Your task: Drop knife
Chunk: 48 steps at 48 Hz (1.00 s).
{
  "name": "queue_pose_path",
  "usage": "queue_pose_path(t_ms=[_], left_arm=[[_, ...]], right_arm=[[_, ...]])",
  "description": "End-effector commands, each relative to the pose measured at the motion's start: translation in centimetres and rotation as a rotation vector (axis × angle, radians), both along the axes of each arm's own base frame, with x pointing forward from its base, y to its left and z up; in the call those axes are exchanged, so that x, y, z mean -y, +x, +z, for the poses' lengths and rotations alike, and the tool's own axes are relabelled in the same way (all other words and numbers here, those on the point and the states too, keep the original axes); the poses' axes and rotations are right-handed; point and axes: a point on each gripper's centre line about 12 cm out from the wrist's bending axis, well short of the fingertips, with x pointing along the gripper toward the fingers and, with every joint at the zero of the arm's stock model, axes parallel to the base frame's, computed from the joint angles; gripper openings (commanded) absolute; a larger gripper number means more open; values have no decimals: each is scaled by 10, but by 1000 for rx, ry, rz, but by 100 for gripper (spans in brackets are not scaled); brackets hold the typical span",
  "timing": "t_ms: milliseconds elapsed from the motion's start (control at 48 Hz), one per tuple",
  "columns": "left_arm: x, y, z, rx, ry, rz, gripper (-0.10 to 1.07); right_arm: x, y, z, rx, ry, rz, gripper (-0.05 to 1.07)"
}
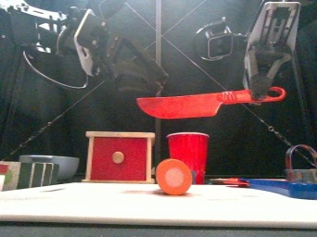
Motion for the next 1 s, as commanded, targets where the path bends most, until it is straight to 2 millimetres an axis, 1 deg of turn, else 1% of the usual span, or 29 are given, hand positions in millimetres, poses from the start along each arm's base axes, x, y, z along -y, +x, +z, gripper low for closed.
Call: queue_pose_path(t_ms=[0, 104, 167, 250, 292, 438, 688, 771, 854, 979], left_arm=[[-2, -1, 9, 39, 9, 10, 91], [-3, -1, 6, 32, 11, 14, 91], [-3, -2, 3, 24, 14, 14, 91], [-4, -3, -3, 5, 21, 14, 91], [-5, -2, -6, -3, 23, 19, 91], [-5, -2, -12, -18, 37, 12, 91], [-6, -3, -13, -16, 45, 11, 91], [-7, -5, -15, -21, 44, 12, 91], [-6, -6, -17, -27, 46, 10, 91], [-8, -8, -19, -35, 48, 13, 91]], right_arm=[[2, -11, 12, 21, 68, -76, 37], [3, -39, 9, -66, 158, -230, 37], [4, -52, 9, -111, 200, -340, 38], [-1, -65, 9, -158, 222, -452, 38], [-4, -66, 10, -174, 235, -498, 38], [-20, -68, 8, -238, 286, -603, 38], [-35, -63, -11, -350, 336, -762, 39], [-42, -60, -15, -367, 354, -784, 41], [-46, -56, -21, -370, 369, -795, 45], [-52, -46, -37, -375, 396, -818, 63]])
